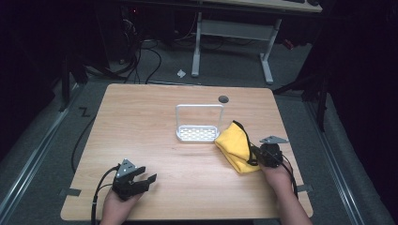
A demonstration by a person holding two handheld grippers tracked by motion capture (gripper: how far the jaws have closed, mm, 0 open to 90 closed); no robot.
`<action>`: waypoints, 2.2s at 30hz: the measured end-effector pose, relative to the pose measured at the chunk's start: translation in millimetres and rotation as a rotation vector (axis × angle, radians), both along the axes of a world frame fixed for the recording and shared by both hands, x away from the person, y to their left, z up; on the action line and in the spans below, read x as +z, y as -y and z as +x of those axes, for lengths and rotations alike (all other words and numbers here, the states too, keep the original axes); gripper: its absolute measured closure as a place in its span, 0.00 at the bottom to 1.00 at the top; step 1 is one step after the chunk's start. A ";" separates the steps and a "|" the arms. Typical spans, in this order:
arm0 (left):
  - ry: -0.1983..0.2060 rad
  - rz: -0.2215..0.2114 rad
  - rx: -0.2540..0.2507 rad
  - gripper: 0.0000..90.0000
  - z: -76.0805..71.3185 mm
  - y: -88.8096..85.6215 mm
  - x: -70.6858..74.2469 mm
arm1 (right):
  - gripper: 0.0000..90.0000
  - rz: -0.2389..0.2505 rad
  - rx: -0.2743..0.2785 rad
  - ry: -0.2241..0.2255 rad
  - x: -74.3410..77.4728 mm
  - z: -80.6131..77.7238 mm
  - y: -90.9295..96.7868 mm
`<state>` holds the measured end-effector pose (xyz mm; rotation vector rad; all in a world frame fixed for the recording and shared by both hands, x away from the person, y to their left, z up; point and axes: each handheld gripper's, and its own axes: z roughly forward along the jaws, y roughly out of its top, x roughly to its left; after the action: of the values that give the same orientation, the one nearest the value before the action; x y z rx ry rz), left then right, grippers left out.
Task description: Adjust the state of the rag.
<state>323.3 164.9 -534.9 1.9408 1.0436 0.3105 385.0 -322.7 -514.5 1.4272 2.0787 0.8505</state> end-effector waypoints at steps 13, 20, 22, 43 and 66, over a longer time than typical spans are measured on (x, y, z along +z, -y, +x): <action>0.000 0.007 -0.027 0.45 -2.6 8.4 -0.5 | 1.00 0.021 0.078 0.020 -7.4 -30.5 -16.4; 0.003 0.005 -0.032 0.45 -3.9 10.0 0.3 | 1.00 0.022 0.131 0.018 -9.4 -43.8 -30.0; 0.003 0.007 -0.035 0.45 -4.7 11.1 0.9 | 1.00 0.026 0.157 0.019 -9.8 -48.1 -35.1; 0.045 -0.036 -0.209 0.41 -35.7 71.1 20.9 | 1.00 0.047 0.419 0.004 -11.6 -69.6 -109.7; 0.127 0.036 -0.043 0.93 -33.9 70.2 28.1 | 1.00 -0.001 0.602 0.032 -12.9 -88.4 -164.6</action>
<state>289.4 94.7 -506.8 1.9467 0.9178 0.4253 296.6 -158.1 -527.5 0.7703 2.5185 1.0786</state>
